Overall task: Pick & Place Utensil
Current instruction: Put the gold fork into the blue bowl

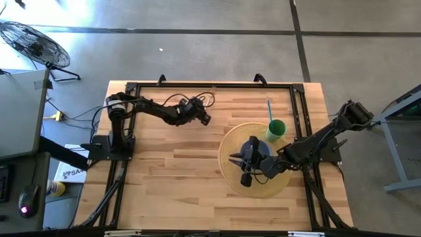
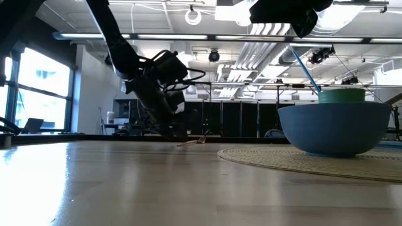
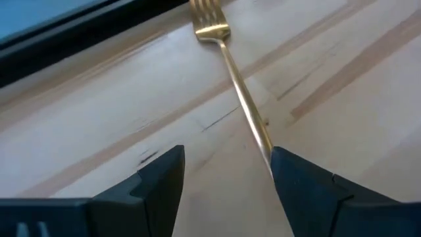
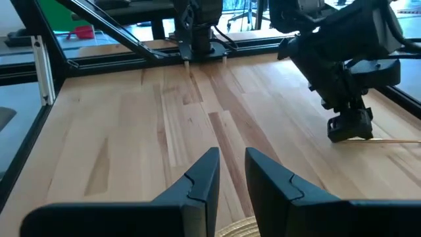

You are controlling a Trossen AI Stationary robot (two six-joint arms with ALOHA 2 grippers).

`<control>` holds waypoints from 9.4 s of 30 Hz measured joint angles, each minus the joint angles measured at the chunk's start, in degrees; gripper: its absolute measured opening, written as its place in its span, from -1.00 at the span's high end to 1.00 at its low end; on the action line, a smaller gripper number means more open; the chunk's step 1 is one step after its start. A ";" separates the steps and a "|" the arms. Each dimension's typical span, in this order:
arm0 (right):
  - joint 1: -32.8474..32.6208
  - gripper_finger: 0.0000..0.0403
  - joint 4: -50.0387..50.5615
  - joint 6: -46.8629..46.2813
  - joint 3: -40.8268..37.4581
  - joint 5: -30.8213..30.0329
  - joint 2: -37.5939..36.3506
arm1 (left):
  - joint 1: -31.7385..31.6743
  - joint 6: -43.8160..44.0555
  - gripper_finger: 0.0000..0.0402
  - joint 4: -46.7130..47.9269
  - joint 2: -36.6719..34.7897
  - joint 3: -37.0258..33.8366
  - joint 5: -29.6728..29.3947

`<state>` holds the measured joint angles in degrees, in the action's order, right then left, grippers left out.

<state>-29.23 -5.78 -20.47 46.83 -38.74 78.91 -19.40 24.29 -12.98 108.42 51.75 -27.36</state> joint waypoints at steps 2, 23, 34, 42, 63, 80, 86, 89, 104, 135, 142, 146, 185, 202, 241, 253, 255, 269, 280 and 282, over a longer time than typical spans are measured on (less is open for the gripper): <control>-0.01 0.67 0.02 0.00 -0.02 -0.22 0.00 | 0.37 0.52 -0.10 -0.86 0.55 0.02 0.37; 0.10 0.67 -0.27 1.49 0.00 -0.27 0.00 | 2.50 -0.05 -0.10 -2.71 -0.21 -0.20 -0.10; 0.88 0.67 -0.29 1.49 0.00 0.13 0.02 | 3.70 1.05 -0.10 -5.59 0.13 -0.13 -0.05; 0.88 0.67 -0.34 1.49 0.02 0.15 0.02 | 3.74 1.66 -0.10 -8.67 4.74 -0.01 1.23; 0.88 0.67 -0.39 1.29 0.02 0.26 -0.15 | 3.12 -4.21 0.84 -2.04 3.73 0.15 4.41; 1.52 0.67 -0.50 6.13 0.05 -3.81 -0.20 | 7.13 -16.81 0.95 23.73 -7.74 -0.21 12.38; 2.73 0.67 -2.75 8.98 0.05 -1.47 1.55 | 12.71 -17.65 0.96 27.69 -13.32 -0.91 10.71; 4.88 0.67 -4.28 9.44 0.05 2.59 3.84 | 15.71 -19.54 0.96 26.43 -16.56 -4.18 10.55; 12.79 0.67 20.33 14.52 27.40 10.26 27.09 | 21.46 -29.70 0.96 7.70 -22.75 -21.07 24.88; 20.90 0.15 4.39 12.98 26.49 25.11 38.66 | 23.91 -26.82 0.59 24.35 -46.29 -21.23 18.85; 23.26 0.11 -4.61 13.01 26.49 26.83 43.16 | 23.91 -26.84 0.66 23.01 -56.39 -26.88 18.22; 24.31 0.16 -6.95 13.00 26.90 29.86 45.54 | 23.89 -26.81 0.67 21.58 -60.70 -29.81 17.77; 21.35 0.92 -3.95 9.43 29.22 19.57 45.49 | 23.91 -25.38 0.67 19.46 -62.51 -30.53 17.69; 10.55 0.92 7.16 -1.94 16.92 -11.19 21.12 | 23.91 -24.84 0.67 19.52 -62.51 -30.53 17.67; 11.80 0.89 -18.84 -3.04 -22.40 -4.54 1.68 | 23.91 -24.50 0.67 16.20 -62.49 -30.51 17.64; 9.31 0.88 -18.45 -4.13 -22.40 -6.81 1.68 | 23.91 -24.45 0.67 16.27 -62.49 -30.51 17.66; 9.31 0.88 -18.21 -3.71 -22.38 -6.73 1.68 | 23.91 -24.45 0.67 16.29 -62.49 -30.51 17.65; 10.45 0.88 -14.47 -1.59 -22.38 -5.69 0.73 | 23.91 -24.13 0.67 16.30 -62.45 -30.51 17.67; 8.51 0.88 -11.83 4.48 -22.36 0.10 -12.22 | 23.91 -24.02 0.67 16.14 -62.42 -30.51 17.69; 8.65 0.88 -11.18 4.40 -22.36 0.59 -12.23 | 23.91 -24.02 0.67 16.12 -62.42 -30.51 17.67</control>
<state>-20.58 -16.96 -16.07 24.47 -38.15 66.68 4.51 0.27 3.14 46.00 21.23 -9.69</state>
